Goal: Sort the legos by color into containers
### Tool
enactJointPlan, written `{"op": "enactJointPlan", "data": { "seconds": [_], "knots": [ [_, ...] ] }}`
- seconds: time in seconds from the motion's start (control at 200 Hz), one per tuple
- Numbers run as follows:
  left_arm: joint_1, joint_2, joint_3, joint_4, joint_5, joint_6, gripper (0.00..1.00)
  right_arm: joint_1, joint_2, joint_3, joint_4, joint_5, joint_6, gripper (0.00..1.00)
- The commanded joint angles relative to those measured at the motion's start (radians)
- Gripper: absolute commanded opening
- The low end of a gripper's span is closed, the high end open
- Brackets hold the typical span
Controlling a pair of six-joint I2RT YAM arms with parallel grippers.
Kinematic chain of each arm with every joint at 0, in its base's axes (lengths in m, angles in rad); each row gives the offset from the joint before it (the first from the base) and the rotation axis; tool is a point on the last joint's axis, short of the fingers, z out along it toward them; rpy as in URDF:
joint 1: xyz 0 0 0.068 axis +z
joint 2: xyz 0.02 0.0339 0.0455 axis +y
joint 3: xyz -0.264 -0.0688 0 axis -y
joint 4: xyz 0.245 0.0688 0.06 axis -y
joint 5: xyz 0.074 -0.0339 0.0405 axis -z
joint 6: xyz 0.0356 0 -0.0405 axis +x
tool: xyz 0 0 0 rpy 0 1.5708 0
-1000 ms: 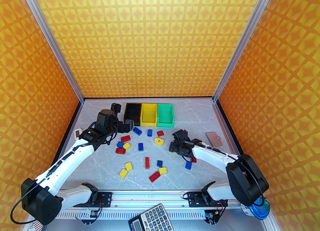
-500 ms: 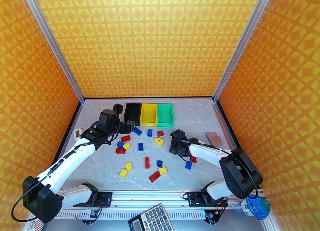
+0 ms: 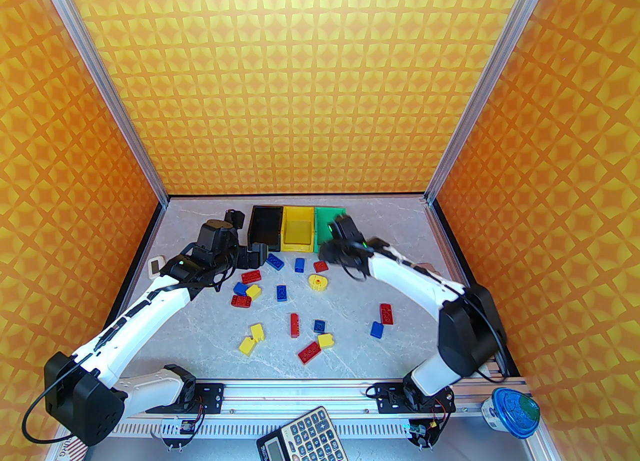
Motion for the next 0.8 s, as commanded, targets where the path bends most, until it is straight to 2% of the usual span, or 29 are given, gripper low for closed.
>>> {"op": "enactJointPlan", "data": {
  "seconds": [0.0, 0.31, 0.645, 0.735, 0.795],
  "knots": [
    [-0.008, -0.038, 0.03, -0.086, -0.065, -0.049, 0.99, 0.027, 0.109, 0.152, 0.038, -0.05, -0.073, 0.38],
    [-0.008, -0.085, -0.009, -0.169, -0.097, -0.11, 0.99, 0.062, 0.44, 0.553, 0.112, -0.131, -0.135, 0.38],
    [-0.008, -0.111, -0.042, -0.198, -0.1, -0.149, 0.99, 0.075, 0.755, 0.939, 0.08, -0.179, -0.131, 0.39],
    [-0.009, -0.111, -0.045, -0.218, -0.11, -0.148, 0.99, 0.076, 0.832, 1.05, 0.052, -0.187, -0.127, 0.42],
    [-0.008, -0.111, -0.046, -0.226, -0.114, -0.151, 0.99, 0.076, 0.882, 1.123, 0.032, -0.191, -0.127, 0.49]
  ]
}}
